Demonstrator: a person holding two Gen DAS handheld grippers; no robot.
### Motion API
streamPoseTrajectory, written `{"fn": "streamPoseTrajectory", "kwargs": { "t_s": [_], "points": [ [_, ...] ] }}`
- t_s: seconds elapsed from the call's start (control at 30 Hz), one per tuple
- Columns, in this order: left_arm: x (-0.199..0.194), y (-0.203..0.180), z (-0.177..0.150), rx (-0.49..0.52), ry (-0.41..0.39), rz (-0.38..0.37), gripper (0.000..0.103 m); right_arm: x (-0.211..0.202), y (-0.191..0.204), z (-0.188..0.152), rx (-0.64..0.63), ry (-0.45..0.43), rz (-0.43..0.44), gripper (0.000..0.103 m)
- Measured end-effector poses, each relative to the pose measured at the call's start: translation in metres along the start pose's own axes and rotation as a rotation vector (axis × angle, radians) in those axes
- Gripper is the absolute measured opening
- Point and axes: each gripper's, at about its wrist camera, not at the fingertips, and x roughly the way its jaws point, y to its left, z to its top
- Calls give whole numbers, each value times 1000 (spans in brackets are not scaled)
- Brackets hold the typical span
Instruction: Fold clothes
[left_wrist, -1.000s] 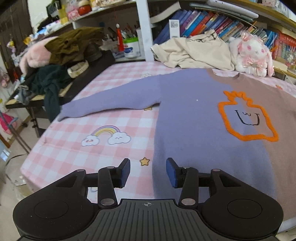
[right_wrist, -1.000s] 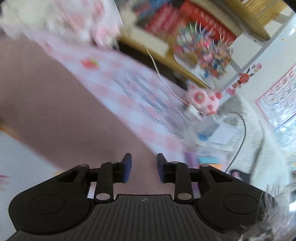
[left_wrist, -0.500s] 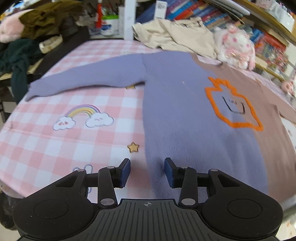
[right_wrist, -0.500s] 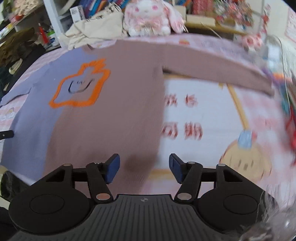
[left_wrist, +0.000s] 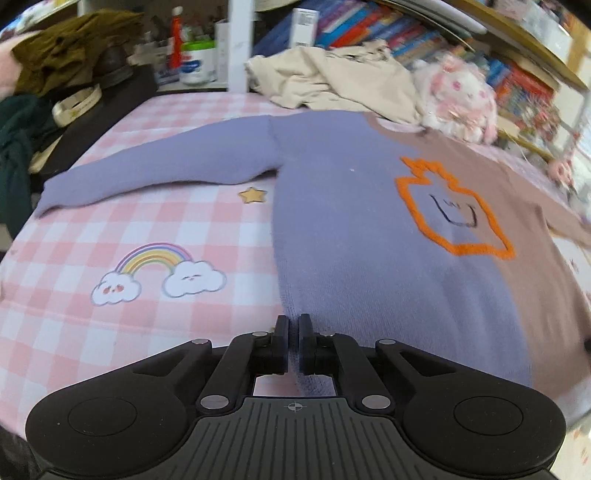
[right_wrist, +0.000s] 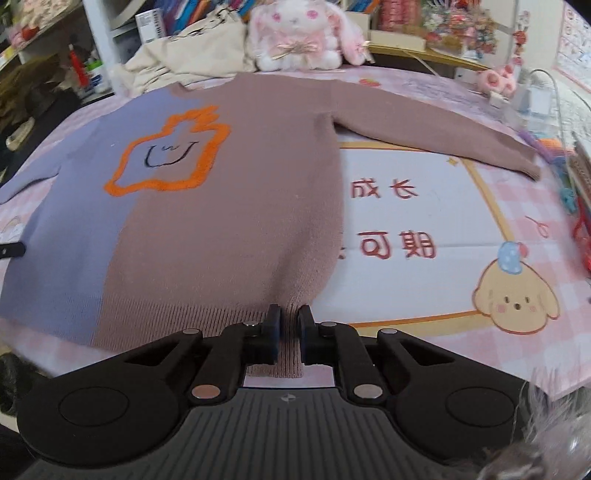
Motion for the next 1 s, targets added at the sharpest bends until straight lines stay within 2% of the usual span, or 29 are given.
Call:
{"fn": "streamPoseTrajectory", "kwargs": {
  "t_s": [0.17, 0.5, 0.57, 0.63, 0.7, 0.83, 0.93, 1.0],
  "points": [
    [-3, 6, -6, -24, -7, -31, 4, -4, -4, -8, -1, 16, 1, 10],
    [3, 7, -1, -17, -17, -32, 5, 0, 5, -3, -6, -11, -40, 11],
    [0, 8, -1, -36, -20, -38, 8, -1, 2, -3, 9, -11, -37, 12],
    [-4, 8, -3, -48, -25, -48, 10, -5, 2, -2, 13, -24, -38, 17],
    [-8, 6, -4, -49, -32, -60, 15, -10, 3, -1, 8, -45, -38, 27],
    [-9, 1, -6, -39, -25, -43, 18, -19, 10, 4, -19, -81, -45, 36],
    [-10, -3, -3, -39, -24, -14, 20, -20, 16, 5, -62, -94, -48, 49],
    [-13, -8, -1, -44, -32, 6, 28, -20, 18, 7, -93, -103, -51, 61]
  ]
}}
